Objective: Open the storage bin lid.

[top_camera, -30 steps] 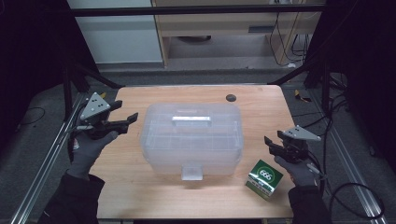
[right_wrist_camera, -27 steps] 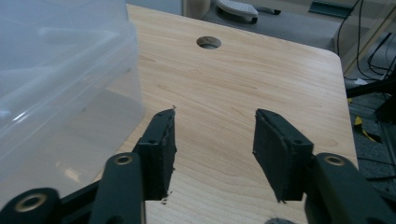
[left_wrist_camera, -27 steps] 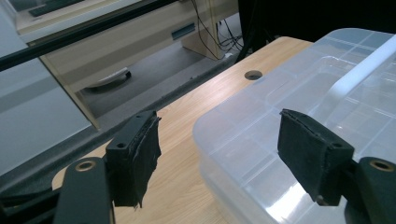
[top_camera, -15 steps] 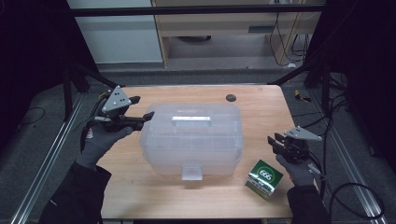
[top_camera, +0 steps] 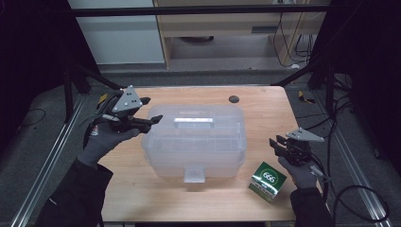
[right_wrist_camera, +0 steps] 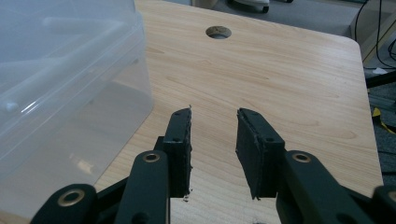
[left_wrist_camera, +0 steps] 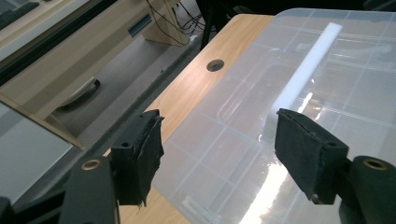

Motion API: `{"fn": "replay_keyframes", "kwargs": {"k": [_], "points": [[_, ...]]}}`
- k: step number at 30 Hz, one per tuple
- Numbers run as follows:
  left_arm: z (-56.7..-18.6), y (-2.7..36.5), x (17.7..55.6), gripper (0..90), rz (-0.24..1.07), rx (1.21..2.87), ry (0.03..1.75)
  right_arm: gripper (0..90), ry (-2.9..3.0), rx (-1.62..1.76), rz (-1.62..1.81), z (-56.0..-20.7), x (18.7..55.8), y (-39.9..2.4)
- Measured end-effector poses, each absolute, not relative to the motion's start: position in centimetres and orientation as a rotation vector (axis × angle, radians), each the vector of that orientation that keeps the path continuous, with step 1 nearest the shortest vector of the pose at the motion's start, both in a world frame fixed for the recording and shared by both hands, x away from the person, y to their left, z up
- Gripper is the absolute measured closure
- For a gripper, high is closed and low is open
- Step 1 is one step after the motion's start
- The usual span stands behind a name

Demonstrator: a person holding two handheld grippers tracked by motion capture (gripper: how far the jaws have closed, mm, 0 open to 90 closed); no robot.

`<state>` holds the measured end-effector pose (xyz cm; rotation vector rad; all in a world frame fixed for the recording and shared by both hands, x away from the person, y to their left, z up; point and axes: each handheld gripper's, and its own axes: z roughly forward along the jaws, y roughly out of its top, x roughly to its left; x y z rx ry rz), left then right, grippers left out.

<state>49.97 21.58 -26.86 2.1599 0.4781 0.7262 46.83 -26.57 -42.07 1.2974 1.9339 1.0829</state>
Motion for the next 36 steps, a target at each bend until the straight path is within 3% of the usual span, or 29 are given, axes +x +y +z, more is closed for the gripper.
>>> {"fn": "replay_keyframes", "kwargs": {"k": [36], "points": [[-28.3, 15.9, 50.4, 36.4, 0.727, 2.421, 0.236, 62.6, 1.976, 1.288, 1.05, -42.3, 47.0, -26.4]]}}
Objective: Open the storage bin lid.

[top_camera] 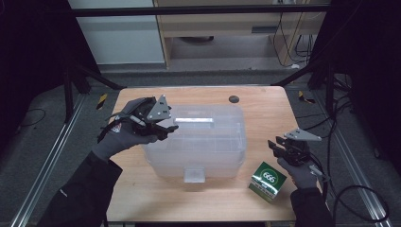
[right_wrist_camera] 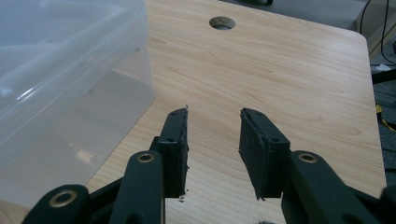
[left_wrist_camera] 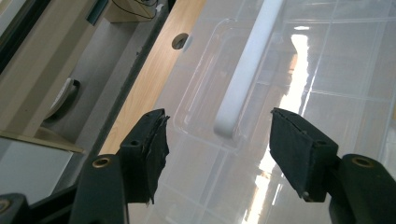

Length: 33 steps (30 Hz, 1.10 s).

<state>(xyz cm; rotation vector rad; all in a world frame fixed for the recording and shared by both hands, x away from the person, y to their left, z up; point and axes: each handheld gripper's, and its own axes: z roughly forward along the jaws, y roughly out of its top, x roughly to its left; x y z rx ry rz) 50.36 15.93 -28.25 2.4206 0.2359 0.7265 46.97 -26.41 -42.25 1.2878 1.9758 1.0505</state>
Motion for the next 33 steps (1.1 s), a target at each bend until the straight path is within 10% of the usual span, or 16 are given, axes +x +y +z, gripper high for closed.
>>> {"fn": "replay_keyframes", "kwargs": {"k": [33], "points": [[-29.9, 12.6, 51.8, 64.1, 0.794, 2.583, 0.09, 67.5, 2.013, 1.283, 1.055, -42.5, 46.9, -26.2]]}}
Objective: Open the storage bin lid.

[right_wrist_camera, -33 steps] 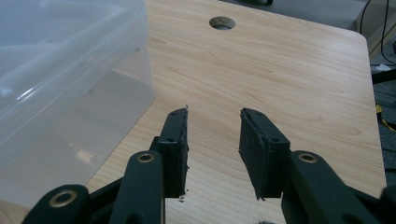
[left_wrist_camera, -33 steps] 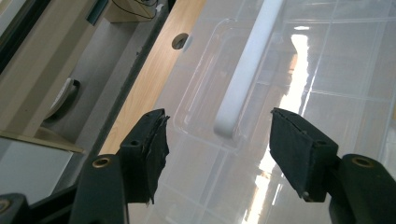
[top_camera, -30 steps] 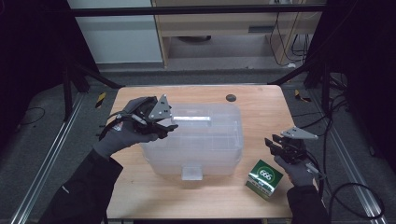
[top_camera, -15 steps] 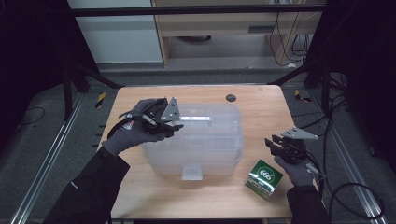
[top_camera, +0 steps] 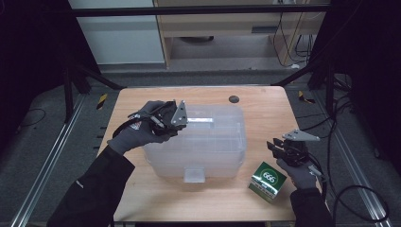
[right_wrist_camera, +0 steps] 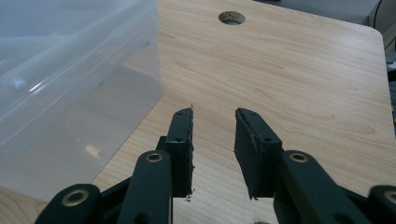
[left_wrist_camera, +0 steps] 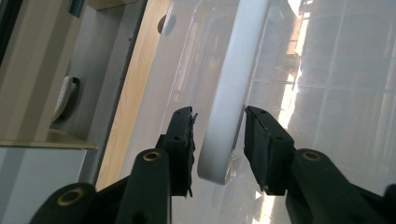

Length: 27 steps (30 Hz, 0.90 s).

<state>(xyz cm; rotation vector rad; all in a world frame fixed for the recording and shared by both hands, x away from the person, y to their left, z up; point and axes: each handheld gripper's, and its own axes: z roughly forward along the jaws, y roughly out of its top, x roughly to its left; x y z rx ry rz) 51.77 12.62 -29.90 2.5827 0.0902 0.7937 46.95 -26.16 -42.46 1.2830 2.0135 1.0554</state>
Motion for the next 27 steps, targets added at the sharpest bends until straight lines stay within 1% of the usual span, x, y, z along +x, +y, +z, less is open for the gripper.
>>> {"fn": "replay_keyframes", "kwargs": {"k": [11, 17, 21, 27], "points": [[-29.6, 11.8, 51.6, 71.5, 0.845, 2.628, 0.027, 70.8, 2.04, 1.266, 1.058, -41.9, 46.6, -25.6], [-29.4, 11.5, 51.4, 72.6, 0.882, 2.669, -0.013, 72.0, 2.062, 1.249, 1.061, -41.5, 46.4, -25.0], [-29.4, 11.3, 51.3, 73.0, 0.91, 2.669, -0.027, 73.0, 2.072, 1.235, 1.075, -41.1, 46.1, -24.6], [-29.3, 11.4, 51.3, 72.8, 0.916, 2.664, -0.023, 74.8, 2.064, 1.216, 1.103, -40.6, 45.8, -24.3]]}}
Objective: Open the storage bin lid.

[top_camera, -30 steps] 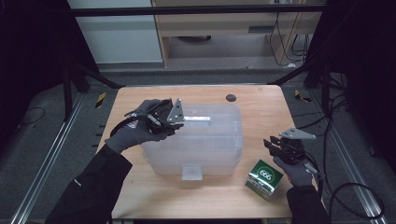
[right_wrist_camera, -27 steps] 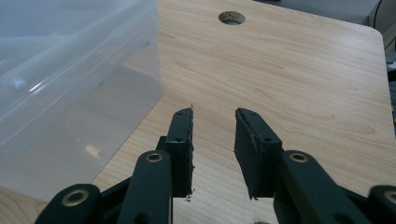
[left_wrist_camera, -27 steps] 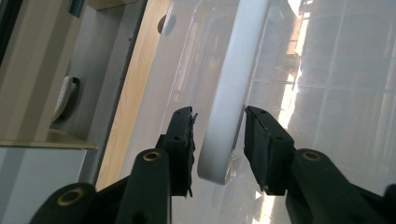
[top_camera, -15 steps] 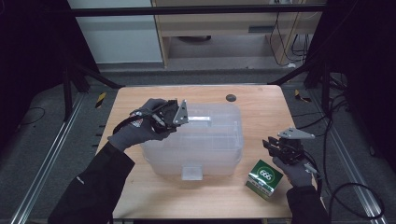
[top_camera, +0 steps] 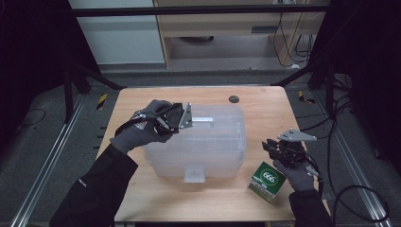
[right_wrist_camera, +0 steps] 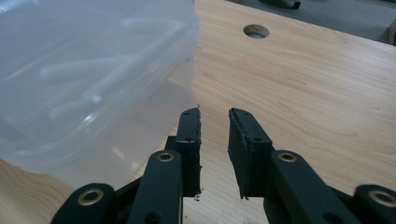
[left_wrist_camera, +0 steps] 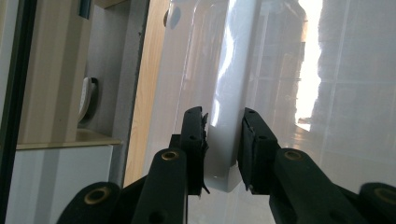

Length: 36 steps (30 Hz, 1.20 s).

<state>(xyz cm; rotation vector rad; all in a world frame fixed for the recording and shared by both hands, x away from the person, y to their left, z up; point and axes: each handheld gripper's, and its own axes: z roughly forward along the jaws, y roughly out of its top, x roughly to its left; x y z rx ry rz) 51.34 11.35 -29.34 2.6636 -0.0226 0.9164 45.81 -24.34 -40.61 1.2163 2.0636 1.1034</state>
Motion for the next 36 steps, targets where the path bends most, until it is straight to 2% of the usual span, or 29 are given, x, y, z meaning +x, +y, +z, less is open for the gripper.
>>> {"fn": "replay_keyframes", "kwargs": {"k": [13, 22, 36], "points": [[-28.6, 11.5, 52.2, 71.3, 0.957, 2.616, 0.044, 78.5, 2.087, 1.204, 1.139, -40.3, 45.4, -24.0], [-28.1, 11.9, 53.2, 69.7, 0.947, 2.56, 0.101, 86.4, 2.118, 1.207, 1.177, -40.2, 45.2, -23.7], [-27.5, 11.2, 54.4, 68.5, 1.038, 2.546, 0.181, 89.7, 2.176, 1.178, 1.206, -40.6, 45.2, -23.1]]}}
